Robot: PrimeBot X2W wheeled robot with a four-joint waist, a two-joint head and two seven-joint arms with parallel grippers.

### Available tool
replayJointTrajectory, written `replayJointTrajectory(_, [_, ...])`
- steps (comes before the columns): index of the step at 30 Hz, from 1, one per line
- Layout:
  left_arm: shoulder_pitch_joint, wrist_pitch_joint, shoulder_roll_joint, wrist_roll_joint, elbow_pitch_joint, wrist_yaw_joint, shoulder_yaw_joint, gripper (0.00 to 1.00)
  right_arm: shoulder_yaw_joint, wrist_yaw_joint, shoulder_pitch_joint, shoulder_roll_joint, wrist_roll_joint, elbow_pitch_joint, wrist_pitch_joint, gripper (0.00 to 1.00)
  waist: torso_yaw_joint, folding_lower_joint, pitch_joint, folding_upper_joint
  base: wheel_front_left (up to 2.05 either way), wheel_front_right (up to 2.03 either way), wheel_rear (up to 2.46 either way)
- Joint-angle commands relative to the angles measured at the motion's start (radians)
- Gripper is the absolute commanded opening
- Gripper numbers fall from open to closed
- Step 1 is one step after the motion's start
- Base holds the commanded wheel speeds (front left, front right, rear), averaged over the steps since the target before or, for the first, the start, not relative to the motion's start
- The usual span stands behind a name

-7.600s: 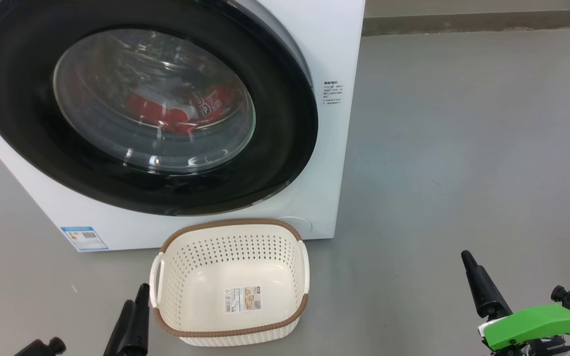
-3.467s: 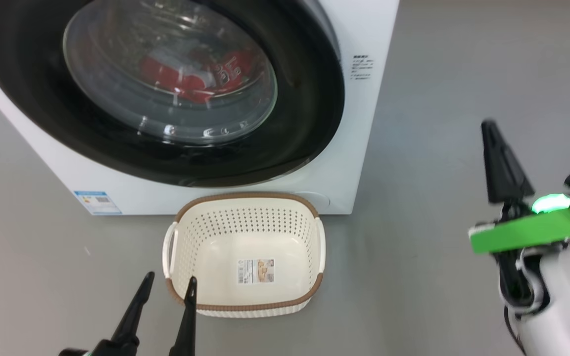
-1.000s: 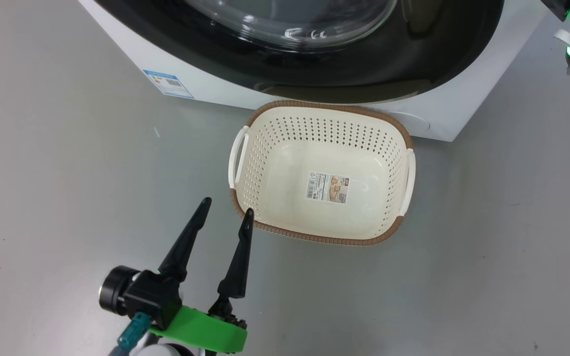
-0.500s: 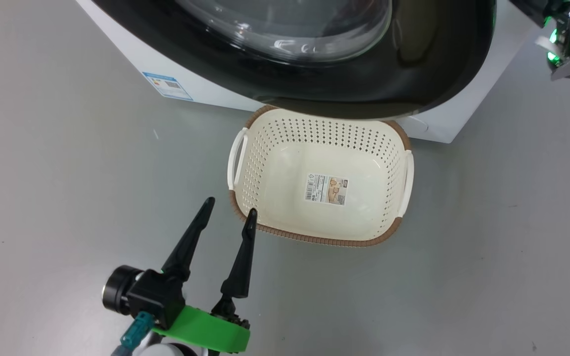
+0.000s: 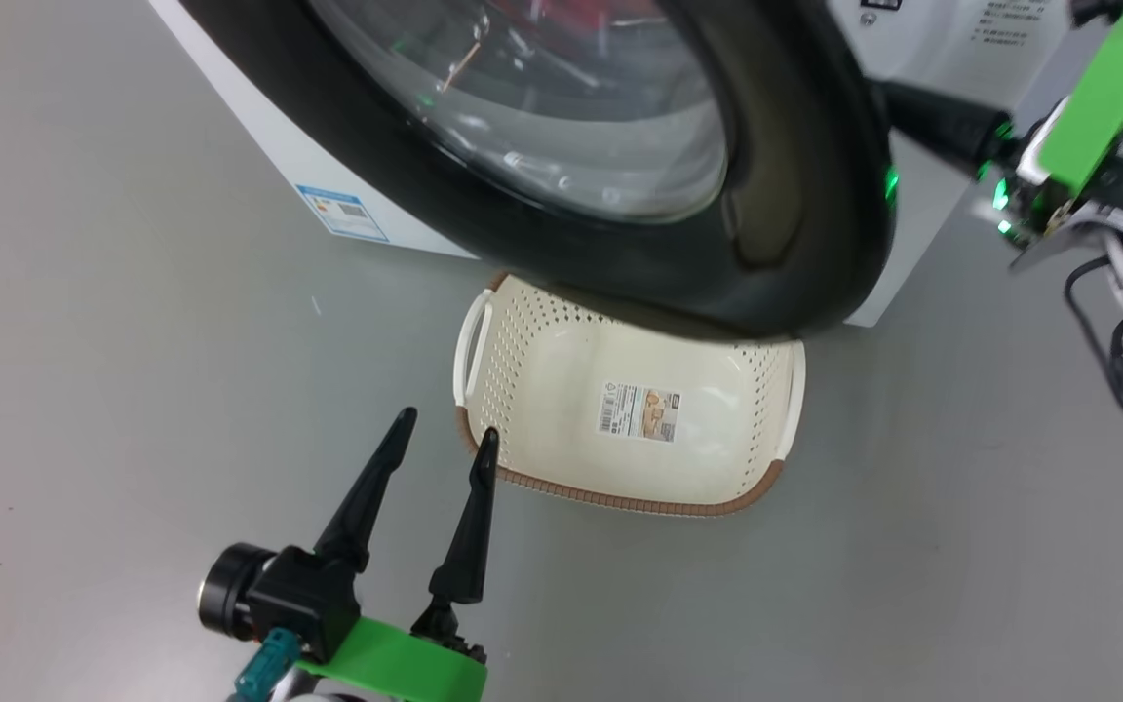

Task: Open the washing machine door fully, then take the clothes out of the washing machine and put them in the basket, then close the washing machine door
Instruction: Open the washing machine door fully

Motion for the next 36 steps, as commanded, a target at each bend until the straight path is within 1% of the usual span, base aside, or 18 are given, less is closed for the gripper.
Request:
replayJointTrajectory(1, [0.013, -0.012, 0.011, 0.002, -0.022, 0.003, 0.038, 1.00, 0.013, 0.005, 0.031, 0.023, -0.011, -0.044, 0.015, 0.00, -0.001, 0.0000, -0.015, 0.0000, 0.00, 0.00, 0.00])
replayJointTrajectory(18, [0.078, -0.012, 0.011, 0.012, -0.019, -0.002, 0.067, 1.00, 0.040, 0.005, 0.232, 0.071, -0.054, -0.224, 0.051, 0.00, 0.016, 0.0000, -0.097, 0.0000, 0.00, 0.00, 0.00])
replayJointTrajectory(27, [0.122, -0.012, 0.011, 0.015, -0.016, -0.004, 0.085, 1.00, 0.047, 0.005, 0.341, 0.102, -0.066, -0.297, 0.049, 0.00, 0.051, 0.0000, -0.149, 0.0000, 0.00, 0.00, 0.00])
replayJointTrajectory(36, [0.171, -0.012, 0.011, 0.025, -0.014, -0.010, 0.102, 1.00, 0.071, 0.005, 0.427, 0.145, -0.080, -0.331, 0.054, 0.00, 0.095, 0.0000, -0.203, 0.0000, 0.00, 0.00, 0.00])
